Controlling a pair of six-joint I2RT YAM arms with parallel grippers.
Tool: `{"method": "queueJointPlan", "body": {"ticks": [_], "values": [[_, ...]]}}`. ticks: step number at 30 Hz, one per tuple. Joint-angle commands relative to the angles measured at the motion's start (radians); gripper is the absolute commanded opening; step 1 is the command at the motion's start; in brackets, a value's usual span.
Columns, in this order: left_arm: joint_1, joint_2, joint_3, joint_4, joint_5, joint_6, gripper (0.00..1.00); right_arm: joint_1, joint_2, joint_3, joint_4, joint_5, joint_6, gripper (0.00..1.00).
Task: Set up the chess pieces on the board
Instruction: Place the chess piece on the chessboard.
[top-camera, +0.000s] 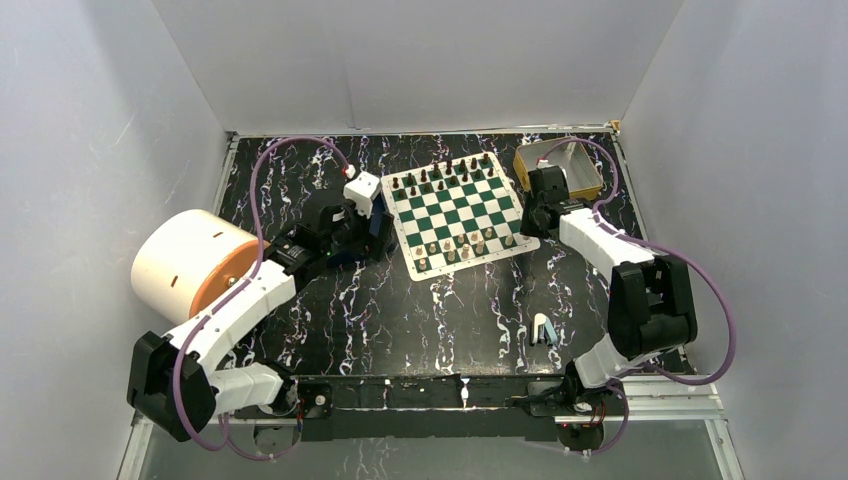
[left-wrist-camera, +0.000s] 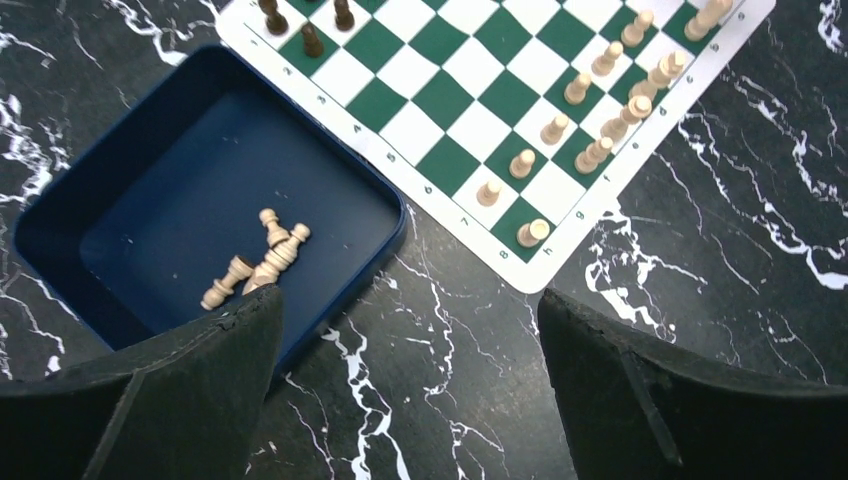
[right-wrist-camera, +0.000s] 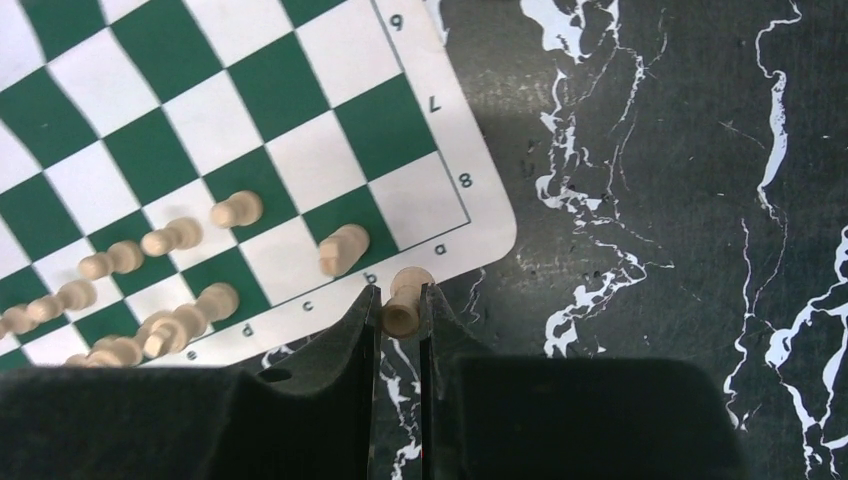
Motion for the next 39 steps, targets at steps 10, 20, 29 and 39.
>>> {"method": "queueJointPlan", "body": {"ticks": [10,20,29,39], "values": [[0.002,-0.047,-0.021,0.062,-0.081,0.020,0.93,-0.070,0.101,-0.019,0.181,-0.075,0.032,0.14],[0.002,-0.056,-0.026,0.064,-0.101,0.024,0.93,-0.071,0.137,-0.005,0.184,-0.074,0.038,0.14],[0.002,-0.070,-0.028,0.063,-0.086,0.024,0.93,-0.071,0.152,0.012,0.172,-0.077,0.043,0.14],[0.002,-0.075,-0.027,0.064,-0.083,0.025,0.93,-0.070,0.179,0.034,0.144,-0.090,0.046,0.15]]}}
